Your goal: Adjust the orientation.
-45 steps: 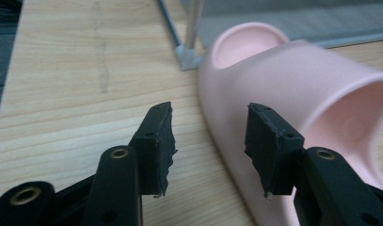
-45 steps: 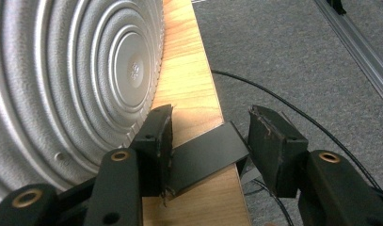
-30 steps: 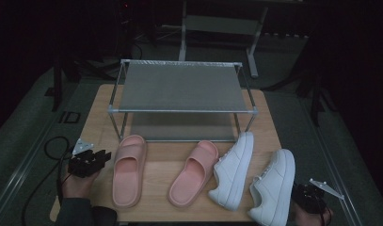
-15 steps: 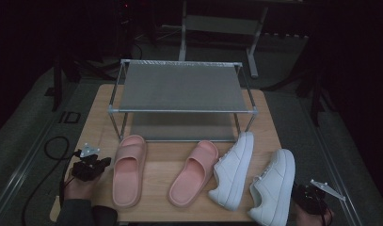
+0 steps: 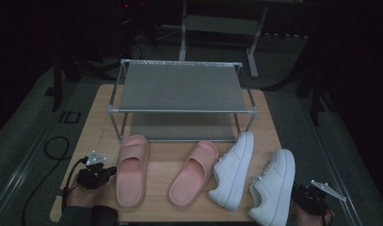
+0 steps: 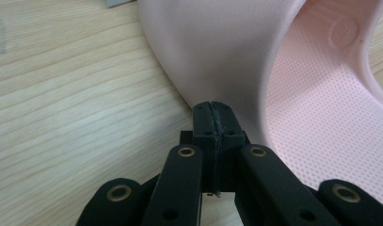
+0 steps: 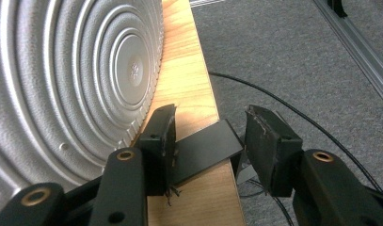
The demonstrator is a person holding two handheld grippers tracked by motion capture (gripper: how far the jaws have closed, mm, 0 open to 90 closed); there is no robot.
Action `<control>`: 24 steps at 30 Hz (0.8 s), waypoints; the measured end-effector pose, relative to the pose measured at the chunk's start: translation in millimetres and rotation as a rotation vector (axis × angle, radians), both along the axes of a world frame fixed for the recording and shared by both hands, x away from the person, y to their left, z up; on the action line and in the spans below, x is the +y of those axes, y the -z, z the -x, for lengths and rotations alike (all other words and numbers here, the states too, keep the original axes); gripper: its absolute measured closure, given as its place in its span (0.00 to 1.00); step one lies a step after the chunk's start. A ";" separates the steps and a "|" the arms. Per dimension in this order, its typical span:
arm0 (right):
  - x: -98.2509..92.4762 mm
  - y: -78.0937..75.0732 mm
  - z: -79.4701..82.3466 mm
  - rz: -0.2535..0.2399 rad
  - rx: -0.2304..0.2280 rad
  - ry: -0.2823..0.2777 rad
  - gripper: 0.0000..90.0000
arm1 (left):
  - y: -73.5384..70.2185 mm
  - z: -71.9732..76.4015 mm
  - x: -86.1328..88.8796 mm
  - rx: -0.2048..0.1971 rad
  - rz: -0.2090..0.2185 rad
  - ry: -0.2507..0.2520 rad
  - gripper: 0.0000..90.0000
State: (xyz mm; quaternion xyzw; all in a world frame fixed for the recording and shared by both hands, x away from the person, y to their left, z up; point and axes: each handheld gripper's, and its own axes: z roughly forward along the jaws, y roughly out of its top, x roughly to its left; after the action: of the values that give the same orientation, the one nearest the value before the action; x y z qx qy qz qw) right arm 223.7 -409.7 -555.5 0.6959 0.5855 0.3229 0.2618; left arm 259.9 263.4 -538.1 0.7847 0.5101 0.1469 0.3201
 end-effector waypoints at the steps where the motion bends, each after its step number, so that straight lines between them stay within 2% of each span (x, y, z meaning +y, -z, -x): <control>1: 0.0 0.0 0.0 0.001 0.000 0.000 0.59 | -0.2 -1.1 -1.9 0.000 -0.005 0.006 1.00; 8: 0.2 -0.1 0.1 0.001 0.000 0.000 0.59 | -1.8 -12.1 -14.9 0.002 -0.013 0.037 1.00; 21: 0.2 -0.1 0.3 0.001 0.000 -0.002 0.59 | -5.3 -23.1 -43.3 -0.002 -0.014 0.111 1.00; 24: 0.1 -0.1 0.4 0.000 0.001 -0.002 0.59 | -8.5 -23.9 -44.1 -0.012 -0.011 0.100 1.00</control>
State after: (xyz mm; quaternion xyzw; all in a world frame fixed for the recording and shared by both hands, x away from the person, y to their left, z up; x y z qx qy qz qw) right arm 223.2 -409.6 -555.4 0.6955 0.5862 0.3229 0.2614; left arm 283.7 219.4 -529.6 0.8101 0.4675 0.1380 0.3259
